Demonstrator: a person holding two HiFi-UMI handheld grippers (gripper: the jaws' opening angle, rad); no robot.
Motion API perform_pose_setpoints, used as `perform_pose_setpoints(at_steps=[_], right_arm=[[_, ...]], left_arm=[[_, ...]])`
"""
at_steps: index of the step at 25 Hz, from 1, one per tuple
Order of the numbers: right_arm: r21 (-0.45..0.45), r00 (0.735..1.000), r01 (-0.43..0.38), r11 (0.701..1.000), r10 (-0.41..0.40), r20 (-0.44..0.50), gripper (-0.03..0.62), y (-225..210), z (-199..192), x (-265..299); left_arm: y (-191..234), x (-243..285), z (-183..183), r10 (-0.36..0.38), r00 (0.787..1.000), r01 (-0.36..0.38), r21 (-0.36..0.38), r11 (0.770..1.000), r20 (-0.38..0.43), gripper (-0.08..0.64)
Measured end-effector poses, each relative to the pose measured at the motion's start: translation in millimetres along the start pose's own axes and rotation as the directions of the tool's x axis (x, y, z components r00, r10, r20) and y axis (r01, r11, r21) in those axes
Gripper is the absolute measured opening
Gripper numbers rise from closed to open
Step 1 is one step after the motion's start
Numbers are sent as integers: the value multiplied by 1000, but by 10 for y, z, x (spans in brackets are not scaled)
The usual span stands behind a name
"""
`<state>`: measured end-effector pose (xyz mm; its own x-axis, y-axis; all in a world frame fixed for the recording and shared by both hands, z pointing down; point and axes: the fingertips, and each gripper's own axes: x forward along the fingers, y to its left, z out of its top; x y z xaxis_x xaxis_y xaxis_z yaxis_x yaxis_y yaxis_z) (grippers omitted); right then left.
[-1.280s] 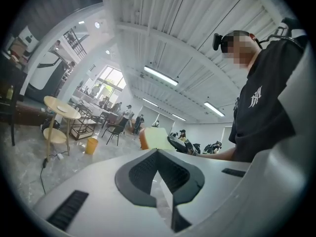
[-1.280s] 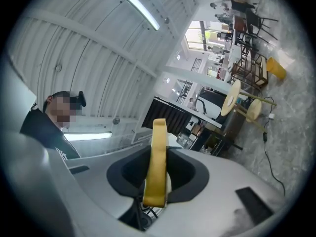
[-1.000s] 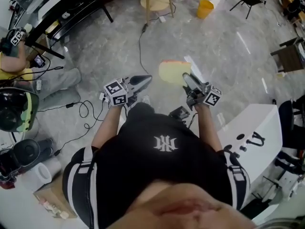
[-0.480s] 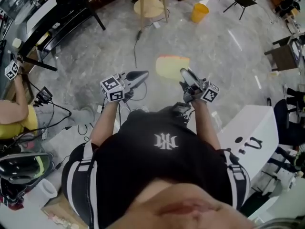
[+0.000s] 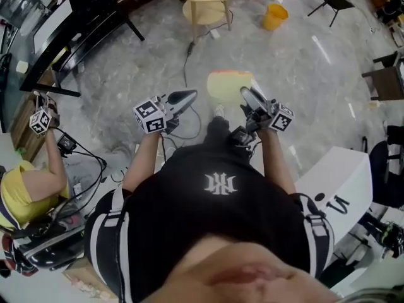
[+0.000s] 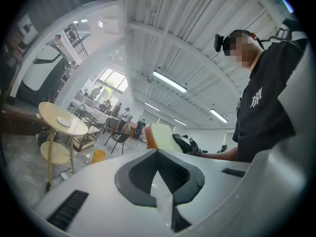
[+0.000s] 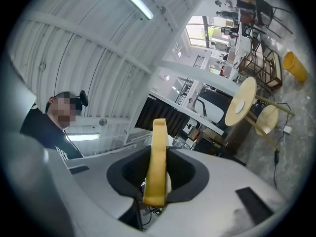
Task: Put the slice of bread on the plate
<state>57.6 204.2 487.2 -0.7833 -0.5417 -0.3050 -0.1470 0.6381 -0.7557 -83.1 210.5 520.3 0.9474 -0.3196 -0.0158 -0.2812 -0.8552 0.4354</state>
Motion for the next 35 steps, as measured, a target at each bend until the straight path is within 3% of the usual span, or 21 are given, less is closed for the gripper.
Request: perform_pose_setpoints(at_steps=[5,16,25,35], right_arm=[[37,1000,-18,999,19,-19,89,-514,504,278],[25,989,-76,997,79,-121,89,-1435,1638,949],[16,986,-58,998,59,-159,89,-2026,1924,1427],[-20,984,16,1000,-20,-175,89,-2837,2311,2292]], left_arm=[[492,351,359,44,999,-44,6,999,0,11],[1632,1156,1175,138,990,-139,27,990,37,11],[2286,1278,1469,144,988,-145,17,989,48,11],[3521,1488,1837,78,996,-79,26,997,37,11]])
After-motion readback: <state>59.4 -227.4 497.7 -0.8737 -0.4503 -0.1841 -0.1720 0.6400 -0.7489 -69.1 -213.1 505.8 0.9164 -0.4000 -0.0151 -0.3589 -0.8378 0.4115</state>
